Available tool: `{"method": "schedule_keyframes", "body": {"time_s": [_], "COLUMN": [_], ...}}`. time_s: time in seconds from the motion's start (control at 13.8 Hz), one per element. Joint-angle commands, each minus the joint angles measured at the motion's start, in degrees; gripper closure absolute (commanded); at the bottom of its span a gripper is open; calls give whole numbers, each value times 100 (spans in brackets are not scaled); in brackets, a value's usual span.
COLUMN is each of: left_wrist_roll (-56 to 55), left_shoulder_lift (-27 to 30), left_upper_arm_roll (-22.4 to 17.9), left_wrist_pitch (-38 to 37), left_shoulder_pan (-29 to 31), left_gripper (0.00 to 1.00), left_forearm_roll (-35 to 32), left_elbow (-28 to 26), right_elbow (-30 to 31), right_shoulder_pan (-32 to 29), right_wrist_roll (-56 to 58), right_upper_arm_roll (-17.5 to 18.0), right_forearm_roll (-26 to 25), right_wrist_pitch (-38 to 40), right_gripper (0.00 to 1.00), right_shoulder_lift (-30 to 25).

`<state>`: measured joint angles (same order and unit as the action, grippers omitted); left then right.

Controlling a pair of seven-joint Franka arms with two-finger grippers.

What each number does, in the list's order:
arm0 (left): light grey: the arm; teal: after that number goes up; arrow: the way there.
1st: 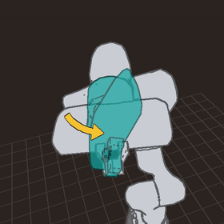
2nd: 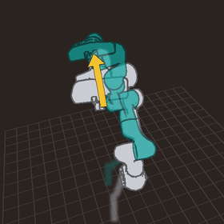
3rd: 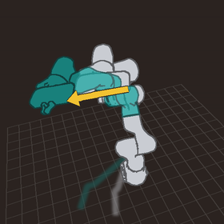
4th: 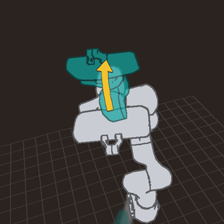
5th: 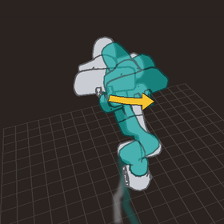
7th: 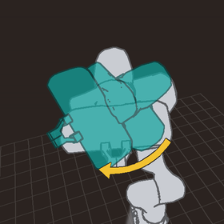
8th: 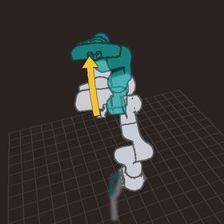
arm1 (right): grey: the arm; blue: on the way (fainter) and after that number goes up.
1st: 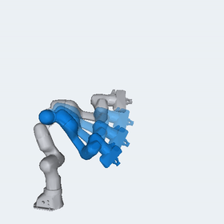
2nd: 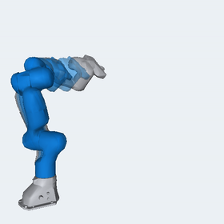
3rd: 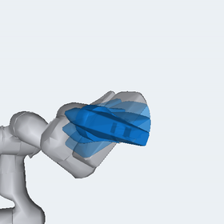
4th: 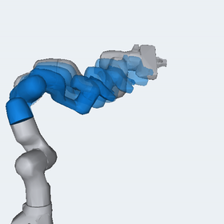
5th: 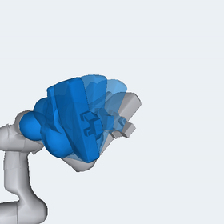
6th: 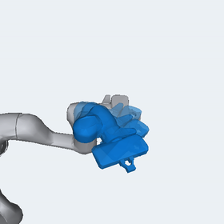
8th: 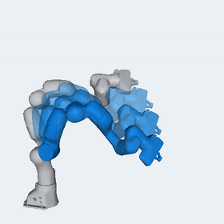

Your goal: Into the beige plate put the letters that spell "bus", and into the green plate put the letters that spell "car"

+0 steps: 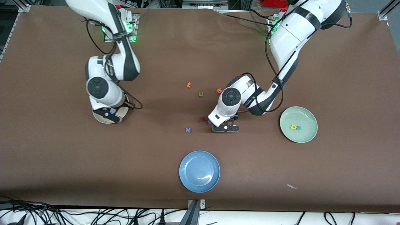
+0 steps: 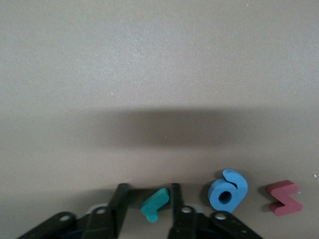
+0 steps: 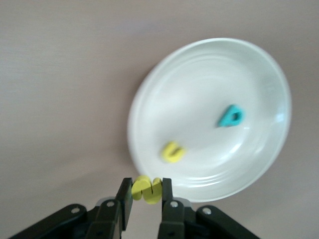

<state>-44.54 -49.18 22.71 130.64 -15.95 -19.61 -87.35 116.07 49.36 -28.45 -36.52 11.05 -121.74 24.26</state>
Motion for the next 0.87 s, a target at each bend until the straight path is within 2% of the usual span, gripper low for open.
{"method": "schedule_keyframes", "body": {"time_s": [0.0,0.15,0.29,0.51,0.65,0.73,0.8], "left_wrist_roll": [-73,-169,-196,-187,-187,-187,-170], "left_shoulder_lift": [-56,-56,-56,-56,-56,-56,-56], "left_upper_arm_roll": [-100,-100,-109,-109,-109,-109,-117], "left_wrist_pitch": [-65,-65,-65,-65,-56,-56,-56], "left_shoulder_pan": [-128,-145,-163,-163,-163,-163,-163], "left_gripper": [71,74,77,83,87,91,93], "left_forearm_roll": [18,18,18,10,10,10,-8], "left_elbow": [122,121,104,95,78,78,69], "right_elbow": [512,714,1064,1128,1128,1119,1119], "right_shoulder_pan": [-13,-163,-260,-269,-260,-243,-243], "right_wrist_roll": [864,1357,1561,1579,1588,1579,1579], "right_upper_arm_roll": [-328,-346,-347,-329,-320,-311,-311], "right_forearm_roll": [256,433,468,555,714,723,723], "right_wrist_pitch": [-122,-262,-779,-992,-992,-966,-957], "right_gripper": [94,94,94,92,75,55,15], "right_shoulder_lift": [-255,-168,-97,114,210,211,211]}}
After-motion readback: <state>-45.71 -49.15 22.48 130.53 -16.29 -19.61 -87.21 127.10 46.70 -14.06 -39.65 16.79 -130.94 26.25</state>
